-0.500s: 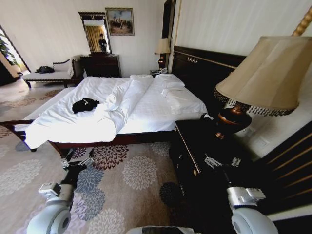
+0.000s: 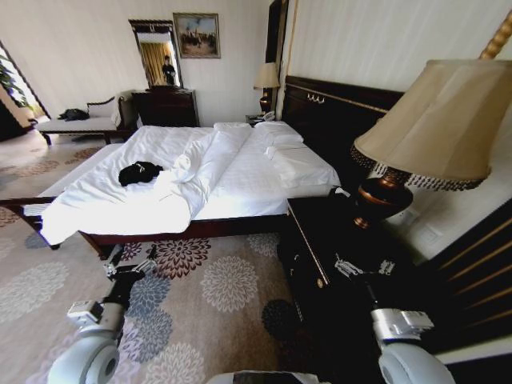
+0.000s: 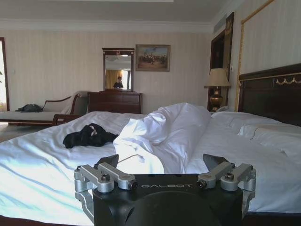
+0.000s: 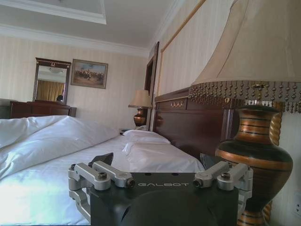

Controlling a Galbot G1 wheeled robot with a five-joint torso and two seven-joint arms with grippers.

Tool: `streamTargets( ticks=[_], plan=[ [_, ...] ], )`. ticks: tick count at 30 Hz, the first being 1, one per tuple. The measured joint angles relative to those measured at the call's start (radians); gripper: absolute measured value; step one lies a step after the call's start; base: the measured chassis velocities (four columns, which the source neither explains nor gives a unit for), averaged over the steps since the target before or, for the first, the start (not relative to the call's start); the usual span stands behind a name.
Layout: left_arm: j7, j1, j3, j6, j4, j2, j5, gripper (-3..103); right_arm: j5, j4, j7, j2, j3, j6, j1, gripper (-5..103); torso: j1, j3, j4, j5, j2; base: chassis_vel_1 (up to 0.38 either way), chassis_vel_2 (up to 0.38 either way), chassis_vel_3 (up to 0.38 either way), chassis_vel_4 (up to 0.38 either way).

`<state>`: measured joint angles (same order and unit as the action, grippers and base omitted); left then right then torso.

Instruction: Fold the clothes on the bed.

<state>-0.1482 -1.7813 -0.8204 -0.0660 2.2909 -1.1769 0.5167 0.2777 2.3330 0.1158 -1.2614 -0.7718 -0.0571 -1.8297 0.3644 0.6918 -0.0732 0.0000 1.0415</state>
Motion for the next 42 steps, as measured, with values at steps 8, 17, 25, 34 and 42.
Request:
streamTargets(
  ticks=[8, 17, 25, 34, 42],
  plan=[
    [-0.001, -0.007, 0.004, 0.000, 0.002, -0.005, -0.007, 100, -0.004, 0.000, 0.000, -0.006, 0.003, 0.001, 0.000, 100, 0.000, 0.000, 0.0001, 0.0000, 0.000, -0.115, 0.111, 0.129, -0.117],
    [-0.002, -0.006, -0.003, 0.000, -0.003, -0.005, -0.003, 100, -0.006, -0.004, 0.001, -0.008, 0.007, 0.004, 0.001, 100, 0.000, 0.000, 0.0001, 0.0000, 0.000, -0.153, 0.129, 0.158, -0.145],
    [-0.003, -0.005, 0.001, 0.000, -0.003, -0.011, -0.003, 100, -0.015, -0.006, 0.000, -0.017, 0.017, 0.004, -0.001, 100, 0.000, 0.000, 0.0000, 0.0000, 0.000, -0.161, 0.149, 0.153, -0.150],
    [-0.003, -0.017, 0.001, 0.000, -0.001, -0.016, -0.005, 100, -0.020, -0.006, -0.003, -0.020, 0.024, 0.004, -0.001, 100, 0.000, 0.000, 0.0000, 0.0000, 0.000, -0.133, 0.140, 0.146, -0.140],
    [-0.003, -0.026, 0.001, 0.005, 0.002, -0.022, -0.011, 100, -0.031, -0.009, -0.005, -0.024, 0.034, 0.004, -0.002, 100, 0.000, 0.000, 0.0000, 0.0001, 0.000, -0.149, 0.148, 0.152, -0.171]
  ],
)
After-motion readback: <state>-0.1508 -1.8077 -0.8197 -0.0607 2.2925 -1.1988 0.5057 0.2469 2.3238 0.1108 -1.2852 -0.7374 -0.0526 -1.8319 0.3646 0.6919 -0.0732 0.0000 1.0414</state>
